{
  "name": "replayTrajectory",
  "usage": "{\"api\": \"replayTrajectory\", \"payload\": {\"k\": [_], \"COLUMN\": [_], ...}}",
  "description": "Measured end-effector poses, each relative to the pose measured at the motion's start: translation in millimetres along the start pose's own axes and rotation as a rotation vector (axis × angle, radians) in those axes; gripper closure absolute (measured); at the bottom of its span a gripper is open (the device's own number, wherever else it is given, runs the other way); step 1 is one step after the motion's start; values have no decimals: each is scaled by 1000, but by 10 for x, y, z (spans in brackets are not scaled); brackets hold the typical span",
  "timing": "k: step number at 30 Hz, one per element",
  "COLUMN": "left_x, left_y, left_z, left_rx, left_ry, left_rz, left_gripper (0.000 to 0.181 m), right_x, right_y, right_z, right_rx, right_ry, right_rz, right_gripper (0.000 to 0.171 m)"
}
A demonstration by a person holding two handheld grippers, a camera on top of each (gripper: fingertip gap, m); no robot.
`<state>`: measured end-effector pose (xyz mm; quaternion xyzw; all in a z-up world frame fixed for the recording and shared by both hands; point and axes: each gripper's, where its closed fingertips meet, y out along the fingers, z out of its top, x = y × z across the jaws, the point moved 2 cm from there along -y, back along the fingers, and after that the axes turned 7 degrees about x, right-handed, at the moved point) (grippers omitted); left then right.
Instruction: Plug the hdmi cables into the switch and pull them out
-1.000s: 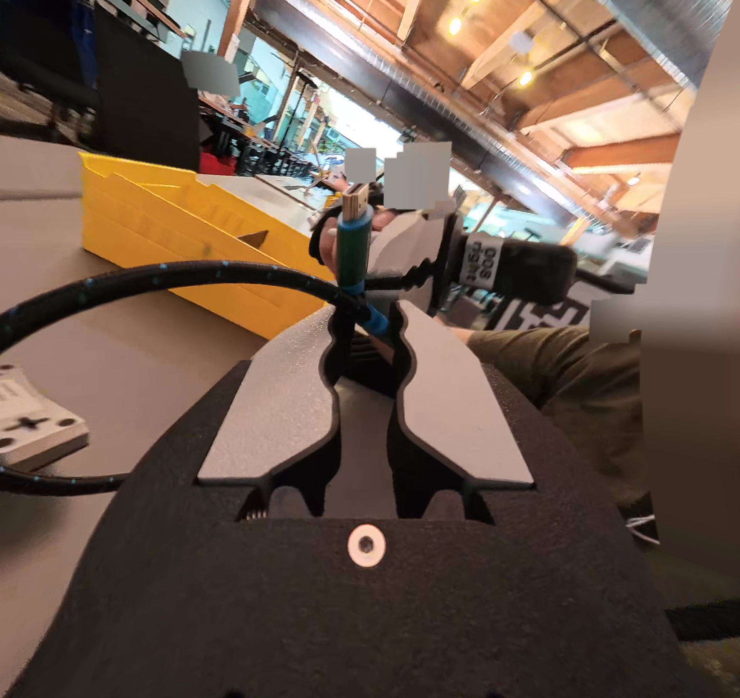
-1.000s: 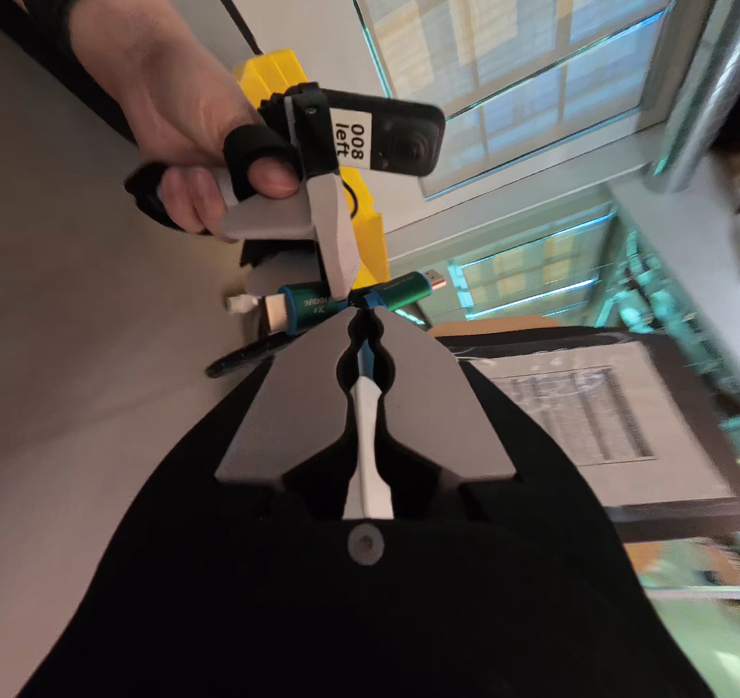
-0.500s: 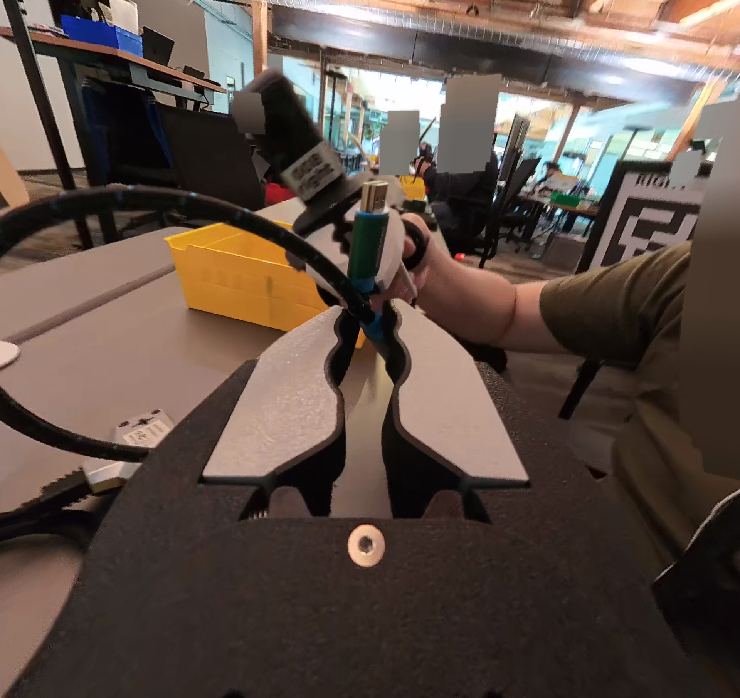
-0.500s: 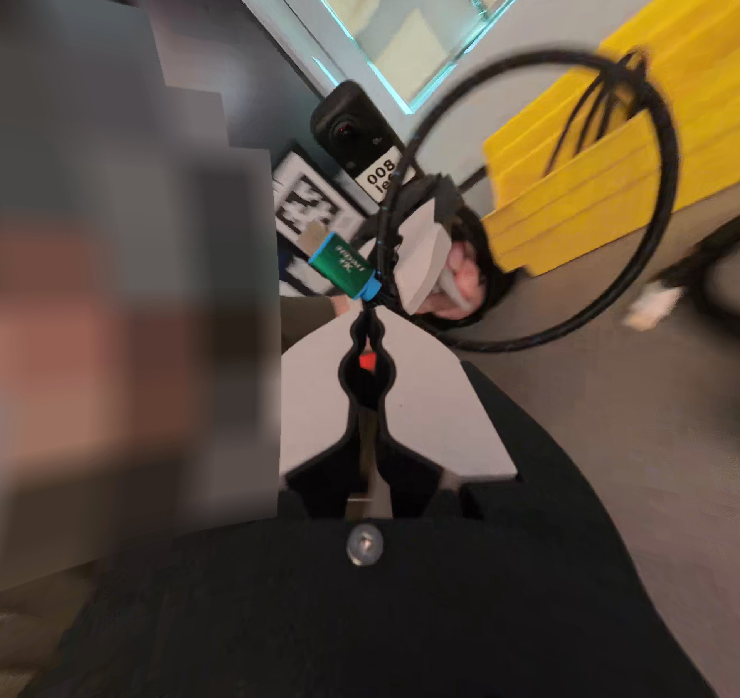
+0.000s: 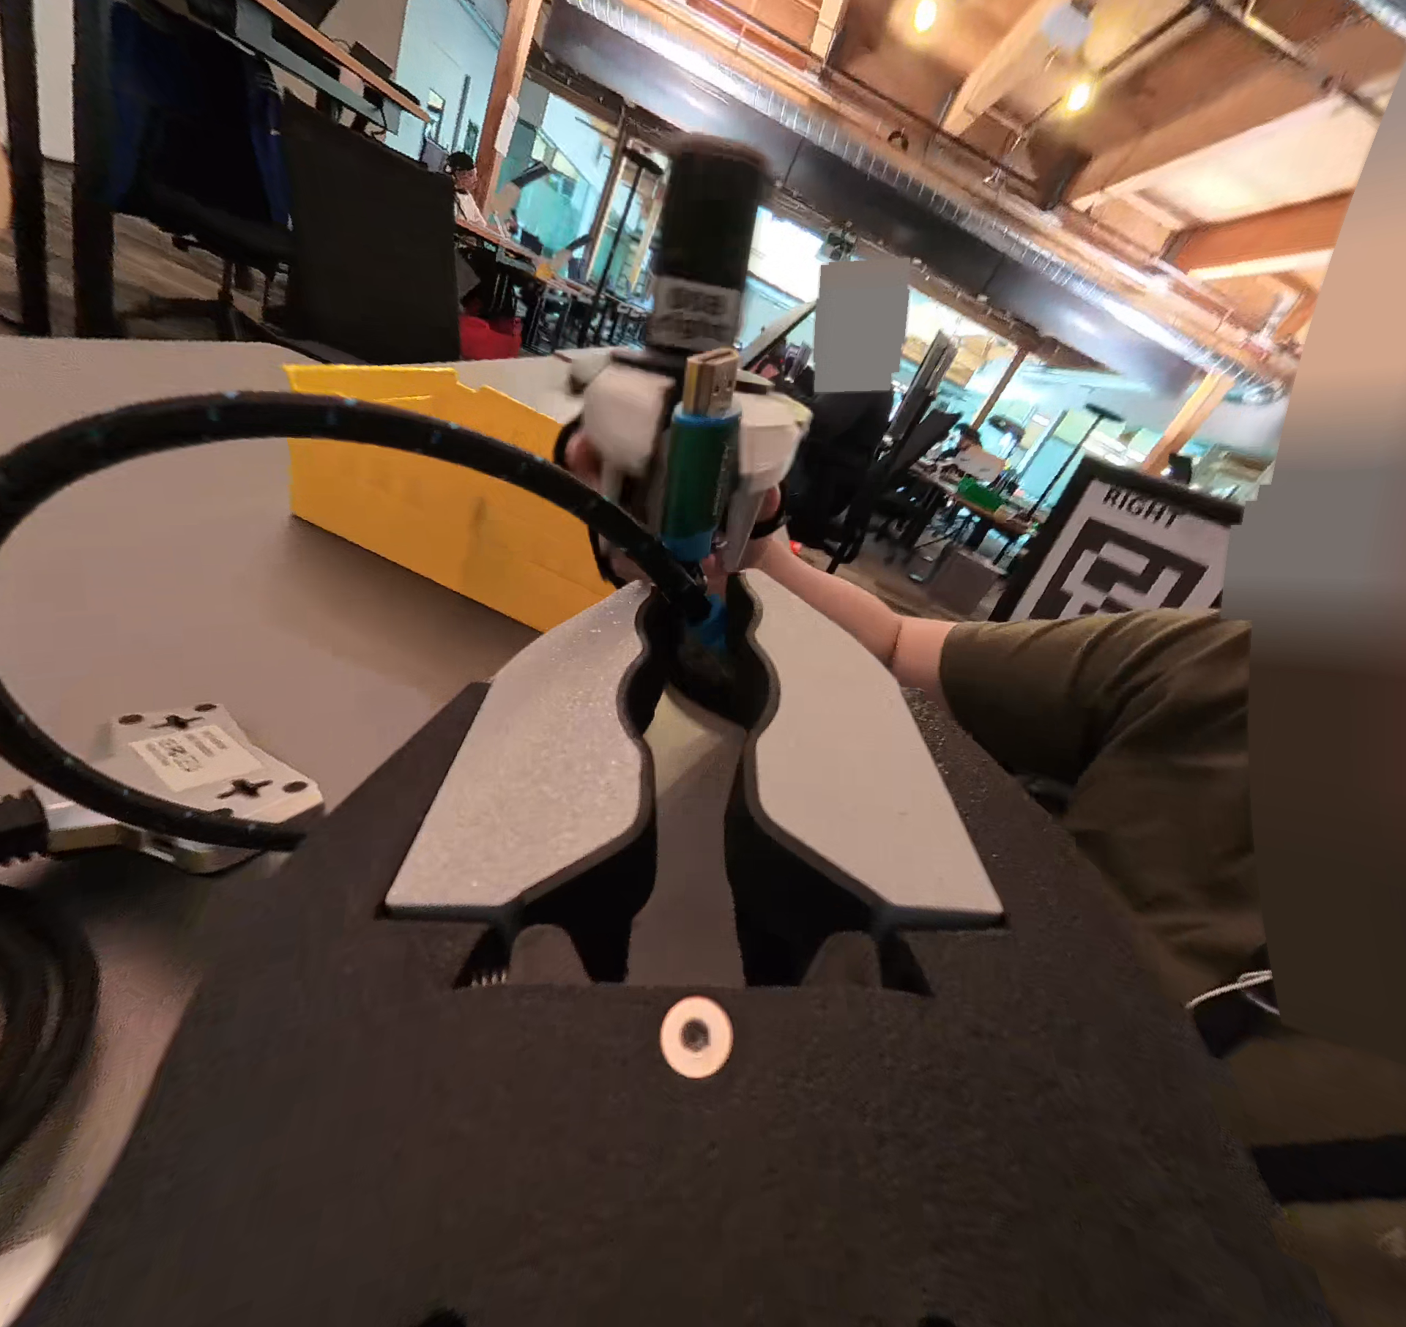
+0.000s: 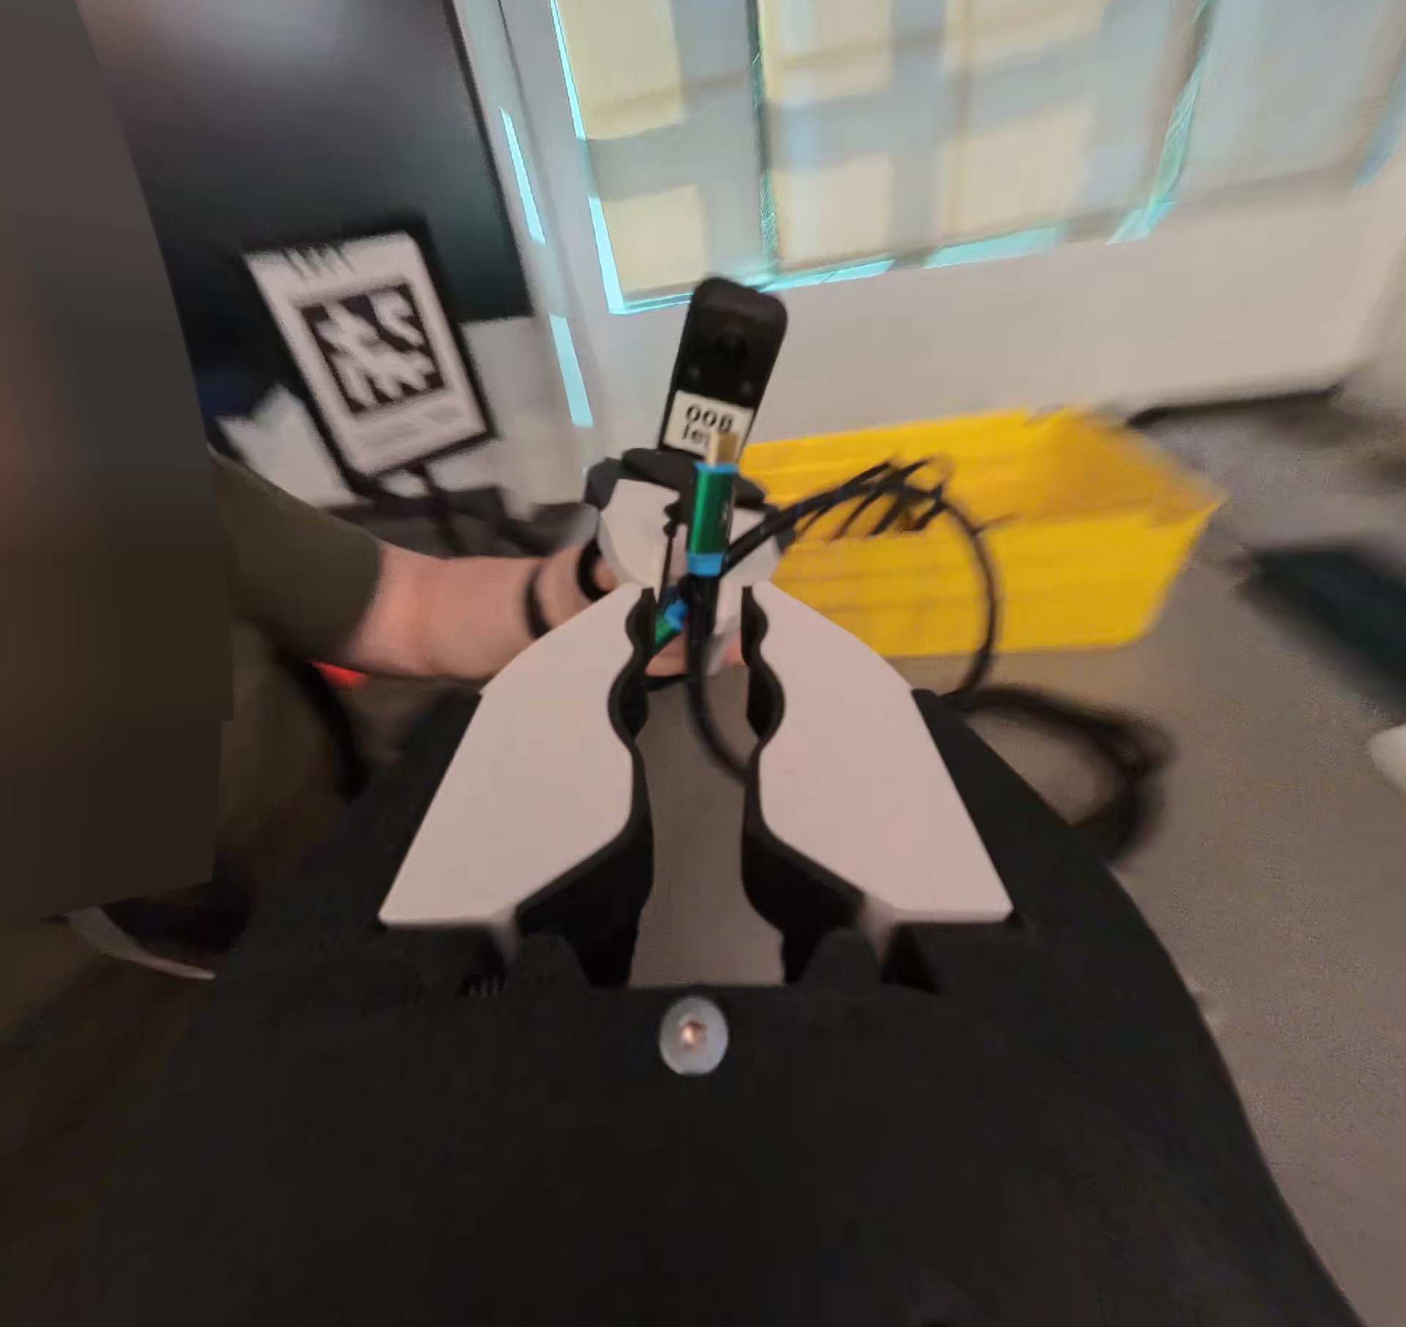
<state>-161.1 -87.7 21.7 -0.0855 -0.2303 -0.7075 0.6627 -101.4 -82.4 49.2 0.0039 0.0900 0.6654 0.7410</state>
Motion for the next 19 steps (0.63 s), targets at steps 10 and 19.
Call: {"api": "replayTrajectory", "payload": {"k": [10,19], "left_x": [-37,-7], "left_y": [103,134], "left_z": [-194,-319], "left_rx": [-36,-109], "left_ry": [-253,-324], "left_rz": [-16,-50], "left_gripper": [166,166], "right_x": [-232,-178], "right_y": [116,28], "right_z": [-326,-415], "right_rx": [-326,-470], "right_ry": [-1206,-1474], "right_rz": [-198,-200], "right_gripper": [150,164]}}
